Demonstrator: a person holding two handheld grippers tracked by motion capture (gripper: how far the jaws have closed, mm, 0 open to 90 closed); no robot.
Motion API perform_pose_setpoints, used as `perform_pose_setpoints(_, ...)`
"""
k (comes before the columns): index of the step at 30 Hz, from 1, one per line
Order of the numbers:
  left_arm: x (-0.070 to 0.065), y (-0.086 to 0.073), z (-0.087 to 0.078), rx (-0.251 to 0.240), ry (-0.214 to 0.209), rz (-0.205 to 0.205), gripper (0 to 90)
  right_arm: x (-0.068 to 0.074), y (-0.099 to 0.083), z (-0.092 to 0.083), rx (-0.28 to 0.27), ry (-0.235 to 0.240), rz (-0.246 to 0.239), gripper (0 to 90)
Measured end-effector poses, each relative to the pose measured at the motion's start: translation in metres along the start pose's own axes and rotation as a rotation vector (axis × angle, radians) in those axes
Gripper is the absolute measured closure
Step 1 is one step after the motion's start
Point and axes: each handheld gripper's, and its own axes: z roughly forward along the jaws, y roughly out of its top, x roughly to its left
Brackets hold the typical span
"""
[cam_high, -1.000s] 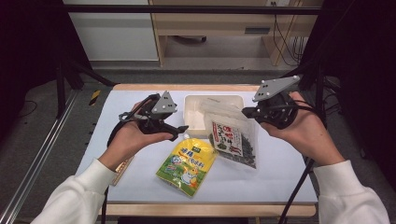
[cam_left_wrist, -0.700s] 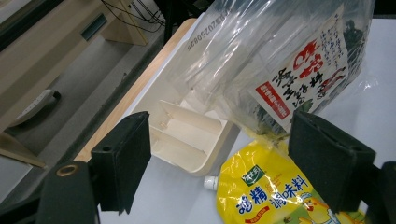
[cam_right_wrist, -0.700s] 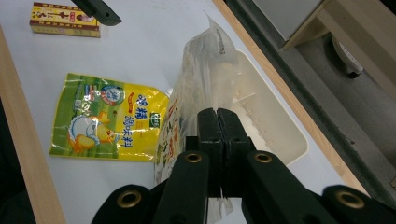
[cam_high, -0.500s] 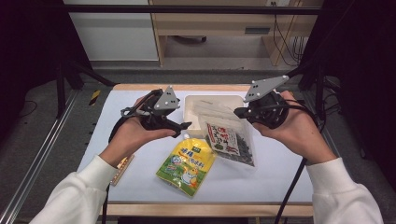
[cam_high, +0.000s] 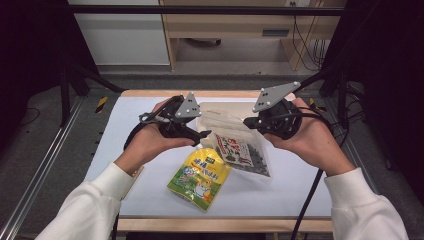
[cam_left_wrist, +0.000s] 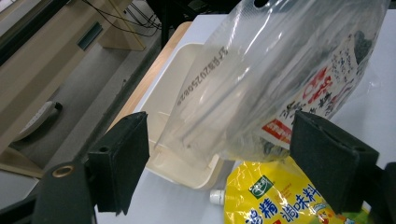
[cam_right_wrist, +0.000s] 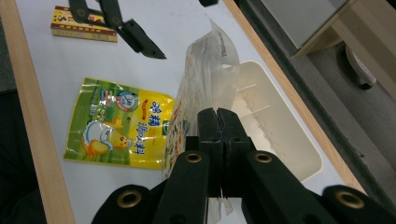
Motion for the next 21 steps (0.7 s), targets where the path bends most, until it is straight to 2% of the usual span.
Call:
perform_pose_setpoints(6, -0.003, 0.002, 0.012, 0.013, -0.033, 0.019, 19.0, 0.003, 0.004, 0.003, 0.001, 0.011, -0.009, 89.8)
perform_pose_setpoints(9, -0.005, 0.004, 0.021, 0.042, -0.043, 0.044, 19.5, 0.004, 0.005, 0.005, -0.001, 0.018, -0.006, 89.7)
perform_pose_setpoints(11, -0.005, 0.004, 0.025, 0.045, -0.056, 0.039, 20.8, 0.004, 0.005, 0.004, -0.003, 0.020, -0.003, 89.7)
perform_pose_setpoints(14, -0.006, 0.004, 0.028, 0.052, -0.066, 0.047, 27.6, 0.004, 0.004, 0.003, -0.002, 0.019, 0.000, 89.8)
perform_pose_setpoints(17, -0.009, 0.003, 0.032, 0.076, -0.088, 0.056, 42.7, 0.003, 0.001, 0.002, -0.004, 0.025, 0.004, 89.7)
perform_pose_setpoints(21, -0.010, 0.004, 0.031, 0.095, -0.095, 0.074, 62.4, 0.002, 0.000, 0.001, 0.006, 0.027, 0.005, 89.5)
